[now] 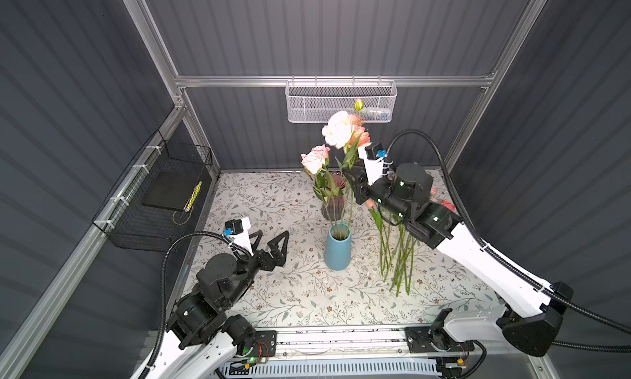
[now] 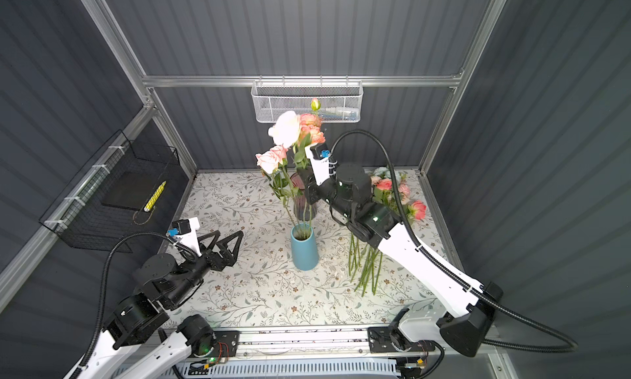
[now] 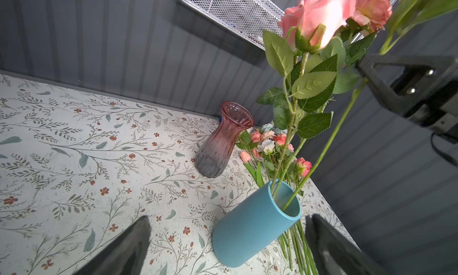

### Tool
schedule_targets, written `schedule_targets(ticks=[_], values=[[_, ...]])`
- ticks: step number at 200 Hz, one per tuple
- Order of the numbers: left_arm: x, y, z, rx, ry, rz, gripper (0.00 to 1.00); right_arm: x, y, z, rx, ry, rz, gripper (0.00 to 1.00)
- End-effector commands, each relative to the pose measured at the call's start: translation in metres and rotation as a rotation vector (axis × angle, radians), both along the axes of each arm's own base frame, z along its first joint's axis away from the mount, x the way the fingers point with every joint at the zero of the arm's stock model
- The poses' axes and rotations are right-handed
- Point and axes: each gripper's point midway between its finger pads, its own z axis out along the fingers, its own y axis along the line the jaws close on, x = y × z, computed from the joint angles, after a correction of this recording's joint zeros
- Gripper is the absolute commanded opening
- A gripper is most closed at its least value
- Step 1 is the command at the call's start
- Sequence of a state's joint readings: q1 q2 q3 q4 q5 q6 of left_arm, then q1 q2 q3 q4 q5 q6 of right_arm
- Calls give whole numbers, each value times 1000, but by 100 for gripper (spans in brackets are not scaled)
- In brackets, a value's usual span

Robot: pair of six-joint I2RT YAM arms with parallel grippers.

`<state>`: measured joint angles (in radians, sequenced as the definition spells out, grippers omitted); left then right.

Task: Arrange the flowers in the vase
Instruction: 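Lower the pale pink rose stem into the teal vase and open the right gripper, then move the right gripper back to the bunch and grasp a pink rose stem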

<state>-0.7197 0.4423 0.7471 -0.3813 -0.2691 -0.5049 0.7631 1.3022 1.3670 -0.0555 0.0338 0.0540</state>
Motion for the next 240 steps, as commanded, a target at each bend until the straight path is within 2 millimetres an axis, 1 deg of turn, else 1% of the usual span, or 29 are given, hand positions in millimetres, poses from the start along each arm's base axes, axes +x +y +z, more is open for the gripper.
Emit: schedule_targets(ticks=[1, 7, 30, 36, 38, 46, 62, 75, 86, 102, 110, 124, 134, 147, 150, 153, 166, 177, 186, 197, 216, 240], values=[[-3, -2, 8, -14, -22, -18, 100, -13, -11, 14, 112, 3, -15, 47], [-2, -3, 8, -16, -23, -22, 100, -14, -13, 8, 115, 24, -21, 49], [-1, -5, 7, -14, -21, -27, 100, -26, -29, -3, 154, 68, -45, 55], [-2, -5, 8, -15, -21, -28, 100, -28, -31, -13, 153, 87, -47, 57], [-2, -5, 7, -13, -22, -28, 100, -33, -37, -6, 172, 76, -49, 57], [-2, -4, 7, -13, -22, -27, 100, -39, -45, -11, 185, 86, -59, 58], [-2, -4, 4, -10, -24, -24, 100, -45, -62, -28, 191, 119, -111, 59], [-2, -3, 1, -9, -24, -24, 100, -44, -77, -50, 182, 169, -177, 60], [-2, -3, -2, -7, -23, -22, 100, -39, -91, -75, 160, 241, -242, 59], [-2, -3, -4, -6, -22, -20, 100, -24, -117, -119, 174, 388, -337, 57], [-1, -3, -6, -2, -19, -19, 100, -15, -133, -144, 205, 480, -386, 57], [-2, -3, -8, 0, -16, -20, 100, 1, -169, -191, 252, 629, -512, 55], [-2, -3, -7, -1, -16, -20, 100, 8, -191, -225, 289, 740, -590, 54], [-3, -2, -7, 1, -14, -21, 100, 15, -218, -261, 311, 838, -692, 53], [-4, -2, -7, -1, -15, -21, 100, 16, -224, -265, 318, 849, -715, 53], [-4, -1, -7, -1, -14, -21, 100, 18, -229, -279, 308, 884, -742, 53], [-5, 0, -7, -3, -14, -20, 100, 20, -251, -305, 322, 949, -829, 53], [-6, 1, -7, -5, -12, -19, 100, 21, -270, -325, 354, 997, -901, 51], [-7, 2, -8, -4, -11, -16, 100, 23, -283, -338, 413, 1028, -935, 49], [-7, 3, -7, -6, -11, -16, 100, 24, -295, -348, 452, 1048, -977, 47], [-8, 4, -8, -7, -12, -11, 100, 31, -313, -358, 453, 1065, -1046, 45], [-9, 4, -8, -5, -11, -13, 100, 41, -324, -365, 452, 1095, -1088, 44]])
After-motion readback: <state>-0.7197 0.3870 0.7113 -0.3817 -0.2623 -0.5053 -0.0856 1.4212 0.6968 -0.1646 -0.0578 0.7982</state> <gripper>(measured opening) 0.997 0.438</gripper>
